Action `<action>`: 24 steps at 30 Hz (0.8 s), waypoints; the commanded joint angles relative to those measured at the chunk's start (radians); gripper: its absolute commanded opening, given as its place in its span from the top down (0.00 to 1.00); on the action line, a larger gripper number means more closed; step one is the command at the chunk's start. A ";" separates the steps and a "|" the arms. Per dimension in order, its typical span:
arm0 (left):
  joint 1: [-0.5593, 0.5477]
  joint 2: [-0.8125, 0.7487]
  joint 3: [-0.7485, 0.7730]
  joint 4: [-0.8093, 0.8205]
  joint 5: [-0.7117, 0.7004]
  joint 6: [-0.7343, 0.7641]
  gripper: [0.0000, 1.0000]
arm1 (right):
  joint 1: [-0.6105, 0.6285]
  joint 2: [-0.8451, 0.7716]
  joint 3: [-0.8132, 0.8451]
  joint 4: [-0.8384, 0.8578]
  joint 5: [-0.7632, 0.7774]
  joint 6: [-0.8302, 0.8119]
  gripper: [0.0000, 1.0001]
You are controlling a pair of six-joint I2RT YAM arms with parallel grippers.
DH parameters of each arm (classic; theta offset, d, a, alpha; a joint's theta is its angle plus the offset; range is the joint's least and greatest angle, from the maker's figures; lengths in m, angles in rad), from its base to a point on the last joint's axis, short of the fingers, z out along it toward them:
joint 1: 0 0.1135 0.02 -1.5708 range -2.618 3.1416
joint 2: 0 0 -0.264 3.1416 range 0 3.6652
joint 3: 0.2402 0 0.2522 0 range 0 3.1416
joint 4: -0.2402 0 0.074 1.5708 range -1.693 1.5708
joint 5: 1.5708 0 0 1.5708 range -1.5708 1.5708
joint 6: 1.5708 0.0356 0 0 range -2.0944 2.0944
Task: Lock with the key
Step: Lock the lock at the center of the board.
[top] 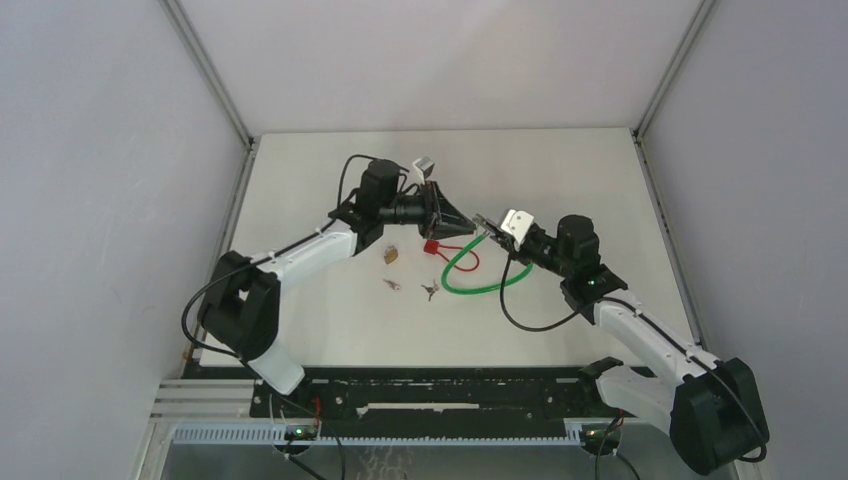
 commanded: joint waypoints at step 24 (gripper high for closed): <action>-0.092 -0.223 0.288 -0.654 -0.213 1.885 0.37 | -0.061 0.003 0.073 -0.192 -0.230 -0.058 1.00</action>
